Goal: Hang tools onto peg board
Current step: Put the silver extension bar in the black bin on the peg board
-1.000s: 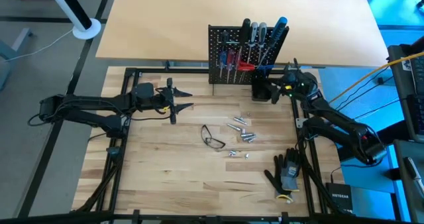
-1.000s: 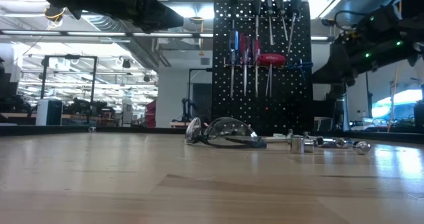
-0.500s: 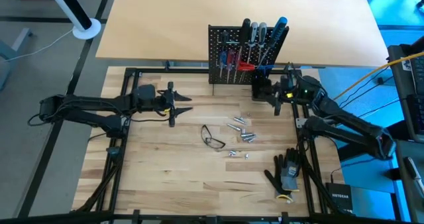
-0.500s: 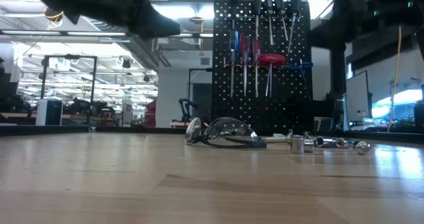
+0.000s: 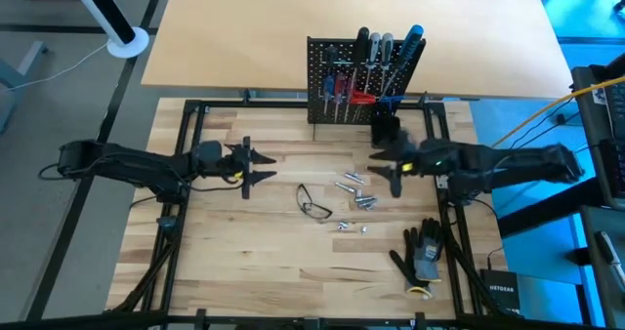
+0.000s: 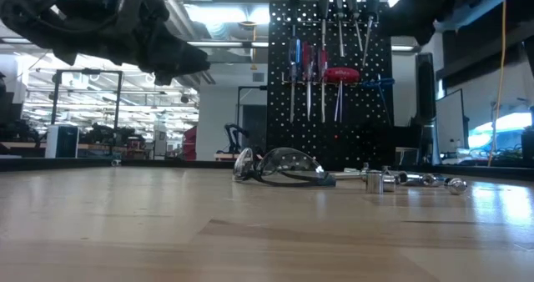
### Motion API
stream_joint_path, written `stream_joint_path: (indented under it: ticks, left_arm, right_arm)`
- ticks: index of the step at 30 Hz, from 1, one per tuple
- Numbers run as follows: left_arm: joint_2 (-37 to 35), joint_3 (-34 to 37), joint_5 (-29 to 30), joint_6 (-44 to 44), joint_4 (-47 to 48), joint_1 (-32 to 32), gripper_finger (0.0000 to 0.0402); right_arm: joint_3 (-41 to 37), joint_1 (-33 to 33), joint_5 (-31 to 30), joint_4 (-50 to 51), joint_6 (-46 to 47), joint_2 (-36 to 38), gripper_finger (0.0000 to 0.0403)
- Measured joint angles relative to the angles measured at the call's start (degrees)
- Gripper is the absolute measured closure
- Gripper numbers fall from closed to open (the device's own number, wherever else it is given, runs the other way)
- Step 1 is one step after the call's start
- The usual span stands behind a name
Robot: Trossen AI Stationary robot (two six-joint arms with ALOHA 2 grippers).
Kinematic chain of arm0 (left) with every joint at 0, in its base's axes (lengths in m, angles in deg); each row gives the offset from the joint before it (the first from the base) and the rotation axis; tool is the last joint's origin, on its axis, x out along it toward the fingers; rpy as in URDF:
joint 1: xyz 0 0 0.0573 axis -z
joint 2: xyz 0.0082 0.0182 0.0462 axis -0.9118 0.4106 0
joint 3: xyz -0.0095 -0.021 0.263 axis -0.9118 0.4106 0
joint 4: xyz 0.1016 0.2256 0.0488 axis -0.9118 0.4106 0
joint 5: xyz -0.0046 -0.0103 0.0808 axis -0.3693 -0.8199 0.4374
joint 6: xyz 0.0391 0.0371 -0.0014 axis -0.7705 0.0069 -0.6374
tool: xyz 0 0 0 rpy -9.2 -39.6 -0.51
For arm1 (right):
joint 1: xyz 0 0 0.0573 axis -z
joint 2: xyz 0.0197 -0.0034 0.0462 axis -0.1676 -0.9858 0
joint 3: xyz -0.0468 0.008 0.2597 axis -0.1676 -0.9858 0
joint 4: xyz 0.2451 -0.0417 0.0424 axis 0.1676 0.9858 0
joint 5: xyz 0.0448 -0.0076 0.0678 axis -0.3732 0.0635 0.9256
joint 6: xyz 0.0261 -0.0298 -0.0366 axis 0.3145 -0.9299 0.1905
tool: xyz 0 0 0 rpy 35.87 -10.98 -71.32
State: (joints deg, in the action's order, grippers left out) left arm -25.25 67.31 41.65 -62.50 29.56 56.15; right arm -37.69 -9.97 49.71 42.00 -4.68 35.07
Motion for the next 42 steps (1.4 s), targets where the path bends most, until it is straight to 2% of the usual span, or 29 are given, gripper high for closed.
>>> stream_joint_path:
  ticks: [5,14,19,31,37,42]
  left_arm:
    - [0.0,0.0,-0.02,-1.0,0.09,1.57,0.0243]
    - [-0.02,0.0,0.44,-0.68,0.8,4.07,0.0243]
    - [-0.02,0.02,0.45,-0.58,2.26,5.2,0.0243]
    - [-0.02,0.02,1.79,0.94,4.91,7.64,0.0243]
    - [-0.02,0.02,2.43,0.94,5.0,8.19,0.0243]
    - [-0.02,0.02,2.51,0.33,4.99,8.19,0.0243]
  right_arm:
    - [4.16,-4.97,-5.14,6.01,0.37,-11.3,0.0236]
    - [5.22,-5.73,-2.84,6.74,3.56,-28.16,0.0236]
    - [5.22,-5.72,-5.11,4.03,4.51,-35.06,0.0236]
    - [5.27,-5.66,-5.99,-0.41,7.53,-42.71,0.0236]
    - [5.27,-5.66,-5.86,-7.11,7.53,-46.12,0.0236]
    - [5.27,-5.66,-7.3,-8.86,8.62,-48.04,0.0236]
